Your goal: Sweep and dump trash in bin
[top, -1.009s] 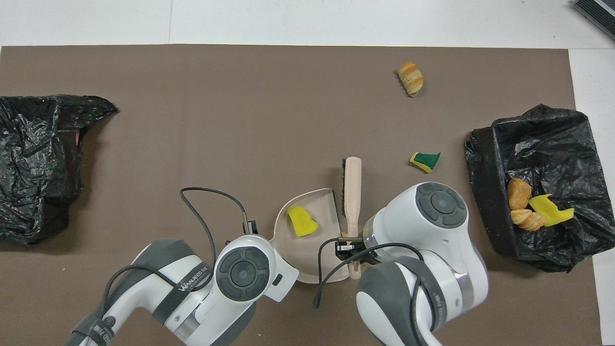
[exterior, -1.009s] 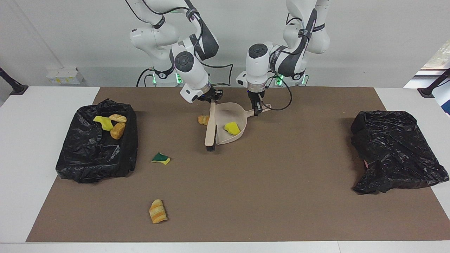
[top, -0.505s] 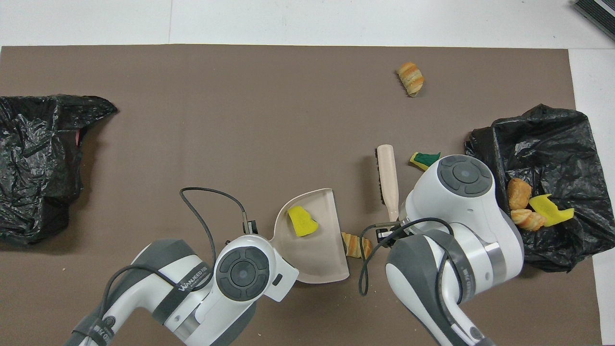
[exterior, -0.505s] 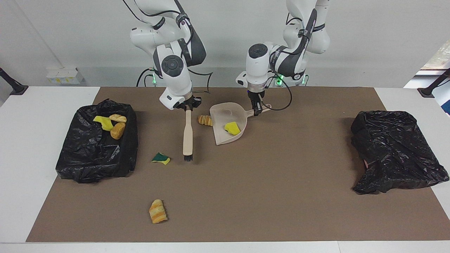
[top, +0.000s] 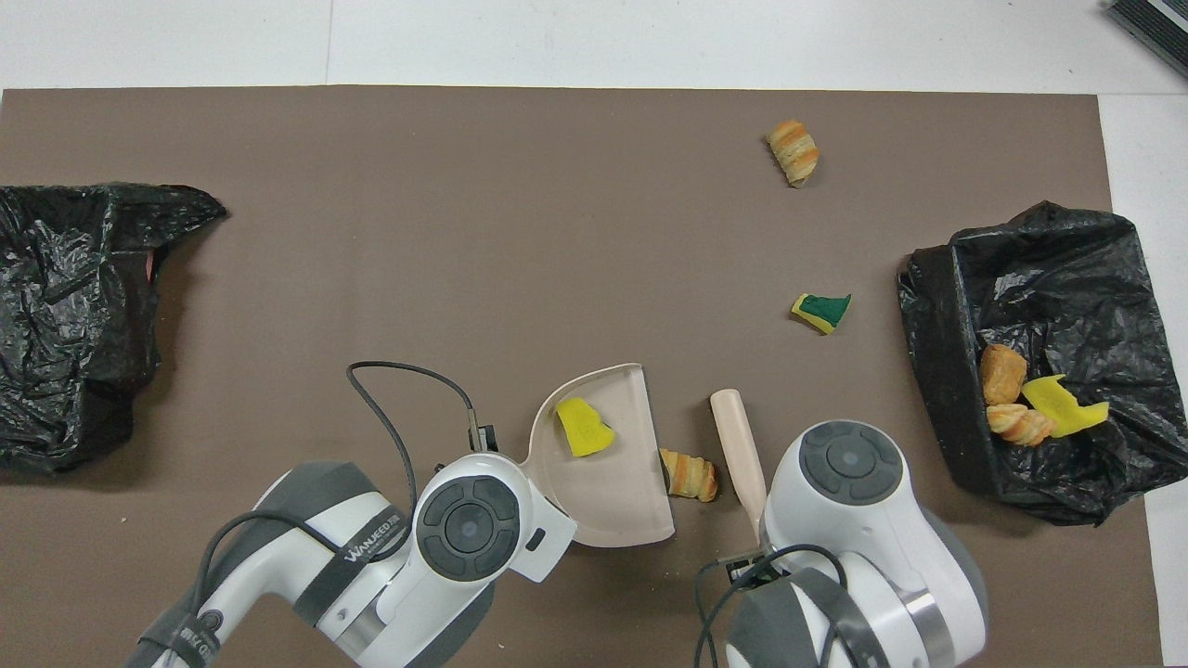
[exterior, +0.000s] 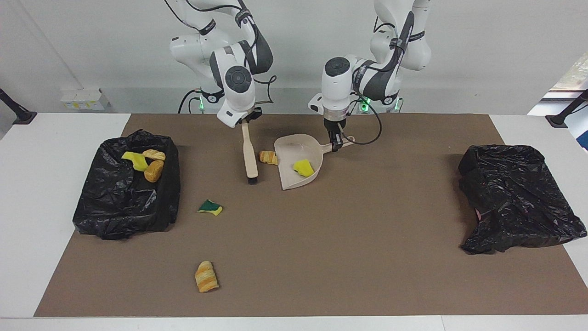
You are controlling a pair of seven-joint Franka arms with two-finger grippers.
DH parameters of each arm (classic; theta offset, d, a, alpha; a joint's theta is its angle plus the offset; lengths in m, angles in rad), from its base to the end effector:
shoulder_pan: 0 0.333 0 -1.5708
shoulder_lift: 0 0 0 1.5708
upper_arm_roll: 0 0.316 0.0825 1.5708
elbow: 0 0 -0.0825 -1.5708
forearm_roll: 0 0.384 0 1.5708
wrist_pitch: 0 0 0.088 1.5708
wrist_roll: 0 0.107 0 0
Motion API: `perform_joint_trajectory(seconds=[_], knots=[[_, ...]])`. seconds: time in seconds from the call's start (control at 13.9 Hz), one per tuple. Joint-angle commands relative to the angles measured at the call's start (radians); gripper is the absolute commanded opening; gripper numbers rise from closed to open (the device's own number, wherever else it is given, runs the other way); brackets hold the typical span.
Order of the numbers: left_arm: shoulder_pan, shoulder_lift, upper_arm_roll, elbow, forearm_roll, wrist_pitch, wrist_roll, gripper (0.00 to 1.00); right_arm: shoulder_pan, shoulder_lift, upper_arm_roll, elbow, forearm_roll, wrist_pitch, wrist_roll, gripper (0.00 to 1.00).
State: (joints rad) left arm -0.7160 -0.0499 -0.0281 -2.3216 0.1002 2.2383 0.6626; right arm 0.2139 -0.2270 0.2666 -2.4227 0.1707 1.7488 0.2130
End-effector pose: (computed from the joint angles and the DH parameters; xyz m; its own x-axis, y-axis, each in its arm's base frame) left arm 0.3682 -0.3350 0.3584 0.1018 -0.9919 -0.0762 -0.9943 -0.0990 -0.0393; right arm 0.3508 0.1992 0.3642 0.8819 0.1550 -0.4453 0.1810 -0.9833 0.0162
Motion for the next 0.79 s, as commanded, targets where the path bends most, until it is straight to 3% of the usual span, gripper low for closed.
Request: perform_joint_trajectory(seconds=[0.0, 0.14, 0.29, 0.58, 0.72], knots=[[-0.005, -0.010, 0.008, -0.022, 0.019, 0.018, -0.015, 0.00, 0.044, -0.035, 0.000, -0.070, 0.070, 0.075, -0.023, 0.00], [-0.005, -0.010, 0.008, -0.022, 0.021, 0.021, -0.015, 0.00, 0.055, -0.005, 0.002, -0.052, 0.192, 0.139, -0.015, 0.00], [-0.003, -0.011, 0.008, -0.030, 0.021, 0.030, -0.009, 0.00, 0.076, 0.055, 0.002, 0.029, 0.259, 0.152, -0.008, 0.00], [0.001, -0.008, 0.008, -0.025, 0.019, 0.041, -0.014, 0.00, 0.010, 0.071, -0.009, 0.112, 0.218, 0.086, -0.004, 0.00], [0.024, -0.001, 0.008, -0.021, 0.018, 0.035, -0.034, 0.00, -0.062, 0.089, -0.007, 0.172, 0.129, 0.083, -0.039, 0.00]])
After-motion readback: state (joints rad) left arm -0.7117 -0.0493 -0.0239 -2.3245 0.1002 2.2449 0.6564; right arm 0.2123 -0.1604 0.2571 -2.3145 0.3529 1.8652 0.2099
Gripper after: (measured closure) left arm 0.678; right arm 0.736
